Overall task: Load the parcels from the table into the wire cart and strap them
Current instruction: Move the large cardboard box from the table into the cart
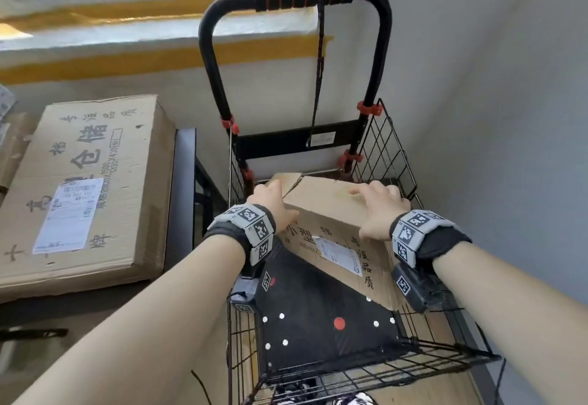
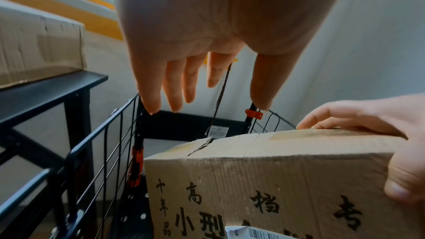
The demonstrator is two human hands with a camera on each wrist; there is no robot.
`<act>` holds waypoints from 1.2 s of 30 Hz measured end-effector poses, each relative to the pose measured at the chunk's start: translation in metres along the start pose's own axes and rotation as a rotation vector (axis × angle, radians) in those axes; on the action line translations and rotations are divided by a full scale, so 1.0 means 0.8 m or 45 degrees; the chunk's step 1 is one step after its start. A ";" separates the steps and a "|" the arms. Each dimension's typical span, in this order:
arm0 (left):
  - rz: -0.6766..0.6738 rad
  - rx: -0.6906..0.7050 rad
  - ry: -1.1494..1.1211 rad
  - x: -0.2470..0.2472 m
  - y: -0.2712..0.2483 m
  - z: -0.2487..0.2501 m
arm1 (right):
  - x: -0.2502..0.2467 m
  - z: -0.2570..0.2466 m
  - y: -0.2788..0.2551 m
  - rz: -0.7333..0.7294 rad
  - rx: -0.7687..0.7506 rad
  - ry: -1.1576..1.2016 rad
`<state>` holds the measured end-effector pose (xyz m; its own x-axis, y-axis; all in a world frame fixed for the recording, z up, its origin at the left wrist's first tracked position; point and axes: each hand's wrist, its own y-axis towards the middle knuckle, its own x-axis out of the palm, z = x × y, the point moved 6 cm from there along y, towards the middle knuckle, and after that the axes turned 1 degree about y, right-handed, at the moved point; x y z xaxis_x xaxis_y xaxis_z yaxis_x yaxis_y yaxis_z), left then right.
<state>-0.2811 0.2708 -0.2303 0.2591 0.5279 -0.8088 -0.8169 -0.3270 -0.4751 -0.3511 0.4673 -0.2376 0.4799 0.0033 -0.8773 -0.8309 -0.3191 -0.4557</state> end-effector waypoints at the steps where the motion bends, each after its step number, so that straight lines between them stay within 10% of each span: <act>1: -0.025 -0.020 0.004 0.010 0.012 -0.008 | 0.010 0.000 0.014 -0.036 0.000 -0.005; 11: -0.223 -0.183 0.015 0.098 0.078 -0.052 | 0.102 0.023 0.128 -0.456 -0.052 0.136; 19: -0.253 -0.252 -0.021 0.142 0.123 -0.050 | 0.098 0.039 0.218 -0.078 -0.147 0.040; 36: -0.571 -0.579 -0.102 0.347 0.182 -0.107 | 0.330 0.116 0.218 -0.377 0.525 0.258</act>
<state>-0.2843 0.3028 -0.5540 0.4709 0.7418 -0.4775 -0.3336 -0.3513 -0.8748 -0.3952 0.5005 -0.5623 0.7209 -0.1590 -0.6746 -0.6740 0.0658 -0.7358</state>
